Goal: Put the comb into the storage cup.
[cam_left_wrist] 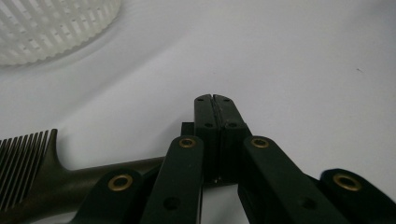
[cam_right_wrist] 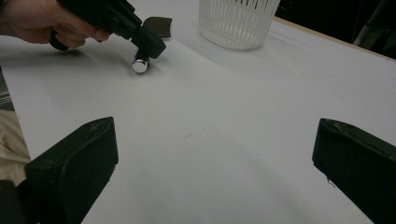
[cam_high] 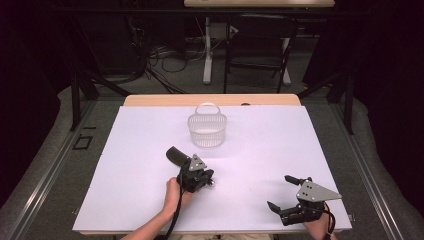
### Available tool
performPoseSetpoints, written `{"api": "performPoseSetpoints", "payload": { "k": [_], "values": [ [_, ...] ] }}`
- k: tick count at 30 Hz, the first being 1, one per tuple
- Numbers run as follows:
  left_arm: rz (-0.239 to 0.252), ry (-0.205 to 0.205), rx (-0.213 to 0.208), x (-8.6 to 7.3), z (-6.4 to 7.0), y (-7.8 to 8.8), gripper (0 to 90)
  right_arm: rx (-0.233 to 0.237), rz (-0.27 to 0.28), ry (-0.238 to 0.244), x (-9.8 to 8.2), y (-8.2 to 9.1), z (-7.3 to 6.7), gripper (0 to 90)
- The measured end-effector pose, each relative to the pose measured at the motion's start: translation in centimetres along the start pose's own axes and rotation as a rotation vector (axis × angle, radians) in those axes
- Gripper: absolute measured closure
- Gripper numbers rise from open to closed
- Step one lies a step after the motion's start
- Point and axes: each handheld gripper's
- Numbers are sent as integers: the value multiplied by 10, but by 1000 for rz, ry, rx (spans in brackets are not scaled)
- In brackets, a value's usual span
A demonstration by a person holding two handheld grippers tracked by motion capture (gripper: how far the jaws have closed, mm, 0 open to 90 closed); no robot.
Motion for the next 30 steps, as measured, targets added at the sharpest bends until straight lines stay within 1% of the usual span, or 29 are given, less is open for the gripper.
{"api": "performPoseSetpoints", "payload": {
  "k": [2,4,7,10,15,17,20,22,26,30],
  "values": [
    [-3,10,2,-1,-1,1,892,-3,2,2,0,1,0,0],
    [-13,8,10,-2,-1,3,891,-4,2,2,0,1,-1,0],
    [-21,17,12,-4,-3,6,892,-6,5,8,0,2,0,0],
    [-29,20,18,-5,-4,8,892,-6,2,3,0,2,0,0],
    [-51,12,31,-7,-7,12,891,-4,6,4,0,2,0,0],
    [-59,19,36,-8,-7,13,891,-5,6,5,0,1,0,0],
    [-73,9,48,-8,-9,14,890,-6,-2,3,0,1,1,0],
    [-79,16,47,-9,-9,14,890,-7,-2,3,0,1,1,0],
    [-95,-2,63,-9,-8,17,890,-6,2,2,0,2,1,0],
    [-118,-22,65,-11,-6,20,889,-4,-1,2,0,2,1,0]
  ]
}}
Point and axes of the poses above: each handheld gripper's, and its own axes: y roughly backward along the jaws, x roughly out of its top, z roughly to its right, and after that the axes turned 1 degree about y, right-handed
